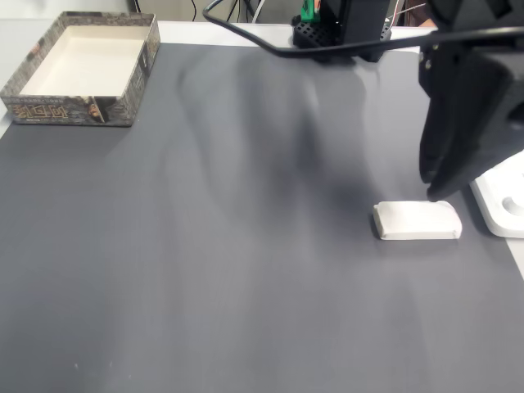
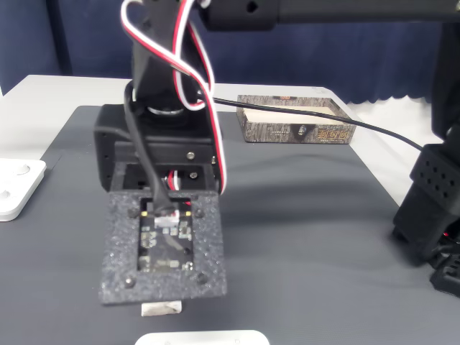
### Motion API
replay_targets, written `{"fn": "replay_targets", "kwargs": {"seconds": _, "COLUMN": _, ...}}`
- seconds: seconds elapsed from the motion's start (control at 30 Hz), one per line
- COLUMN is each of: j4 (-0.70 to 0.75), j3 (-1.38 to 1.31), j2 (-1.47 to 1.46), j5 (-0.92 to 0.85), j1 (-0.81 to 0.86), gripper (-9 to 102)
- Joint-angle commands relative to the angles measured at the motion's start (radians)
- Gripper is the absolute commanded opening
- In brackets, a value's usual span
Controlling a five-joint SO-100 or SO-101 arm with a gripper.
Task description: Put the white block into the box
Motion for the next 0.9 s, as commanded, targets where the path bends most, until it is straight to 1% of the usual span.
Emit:
{"fn": "replay_targets", "kwargs": {"seconds": 0.0, "j4": -0.014, "j3": -0.074, "j2": 0.005, "j5": 0.006, "j1": 0.011, "gripper": 23}}
{"fn": "replay_targets", "kwargs": {"seconds": 0.1, "j4": -0.020, "j3": -0.077, "j2": -0.005, "j5": 0.009, "j1": 0.008, "gripper": 30}}
{"fn": "replay_targets", "kwargs": {"seconds": 0.37, "j4": -0.097, "j3": -0.077, "j2": -0.018, "j5": 0.015, "j1": 0.002, "gripper": 37}}
{"fn": "replay_targets", "kwargs": {"seconds": 0.6, "j4": -0.117, "j3": -0.075, "j2": -0.028, "j5": 0.012, "j1": -0.002, "gripper": 36}}
{"fn": "replay_targets", "kwargs": {"seconds": 0.87, "j4": -0.117, "j3": -0.080, "j2": -0.061, "j5": -0.002, "j1": -0.009, "gripper": 33}}
